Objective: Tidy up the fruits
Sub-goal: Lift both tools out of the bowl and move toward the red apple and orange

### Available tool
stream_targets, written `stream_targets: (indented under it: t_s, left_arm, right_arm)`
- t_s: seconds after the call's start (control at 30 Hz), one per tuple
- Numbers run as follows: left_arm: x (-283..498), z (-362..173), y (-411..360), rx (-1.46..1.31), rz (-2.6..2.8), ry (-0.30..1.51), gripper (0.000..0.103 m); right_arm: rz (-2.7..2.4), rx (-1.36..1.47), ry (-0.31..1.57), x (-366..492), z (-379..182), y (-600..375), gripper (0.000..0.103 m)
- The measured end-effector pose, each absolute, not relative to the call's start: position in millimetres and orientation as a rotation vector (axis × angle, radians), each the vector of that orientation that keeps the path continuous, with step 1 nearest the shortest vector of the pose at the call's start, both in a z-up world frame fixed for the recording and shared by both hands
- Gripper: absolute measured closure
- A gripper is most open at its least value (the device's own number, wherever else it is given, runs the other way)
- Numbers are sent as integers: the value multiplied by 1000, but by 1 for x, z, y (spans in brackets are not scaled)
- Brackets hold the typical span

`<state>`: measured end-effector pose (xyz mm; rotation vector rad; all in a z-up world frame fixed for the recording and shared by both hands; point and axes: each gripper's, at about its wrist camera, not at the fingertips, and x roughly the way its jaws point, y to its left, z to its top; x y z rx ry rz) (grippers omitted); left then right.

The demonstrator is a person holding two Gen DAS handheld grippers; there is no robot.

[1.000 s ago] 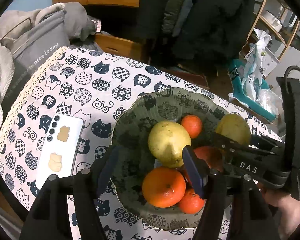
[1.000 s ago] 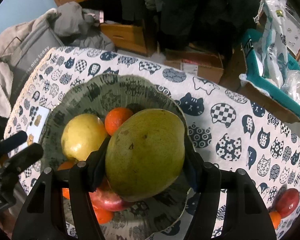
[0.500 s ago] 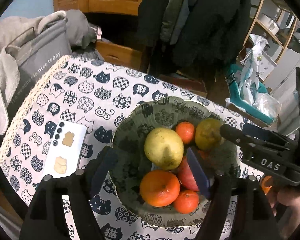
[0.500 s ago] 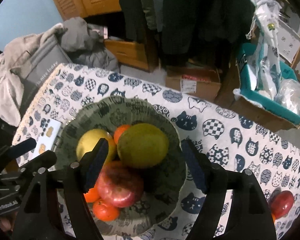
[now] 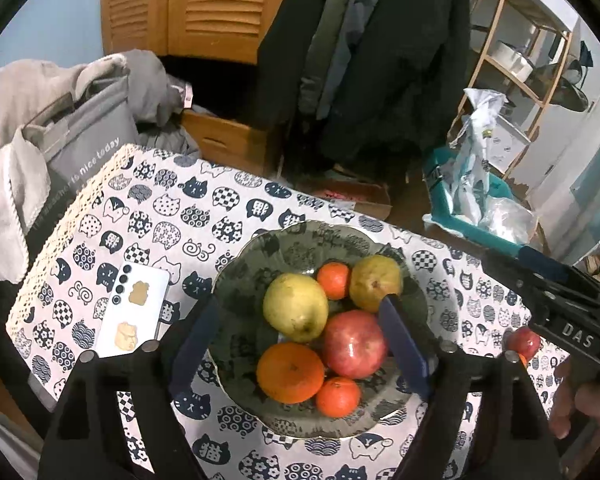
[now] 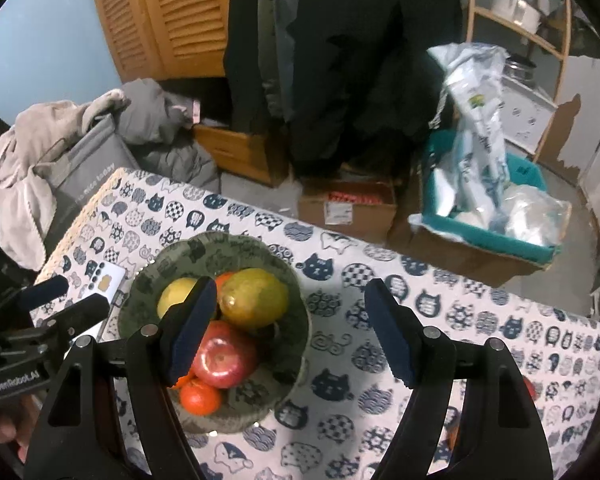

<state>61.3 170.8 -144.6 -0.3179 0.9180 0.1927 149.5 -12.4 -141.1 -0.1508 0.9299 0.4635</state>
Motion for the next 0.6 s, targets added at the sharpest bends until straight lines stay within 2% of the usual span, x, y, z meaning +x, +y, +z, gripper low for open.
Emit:
stream_targets:
  t_s: [0.37, 0.6]
  left_arm:
    - [45, -107, 143, -261, 158, 851, 16]
    - [33, -84, 126, -215, 153, 802, 8]
  right_arm:
    - [413, -129, 844, 118, -93, -58, 23]
    - [382, -119, 787, 96, -66, -89, 21]
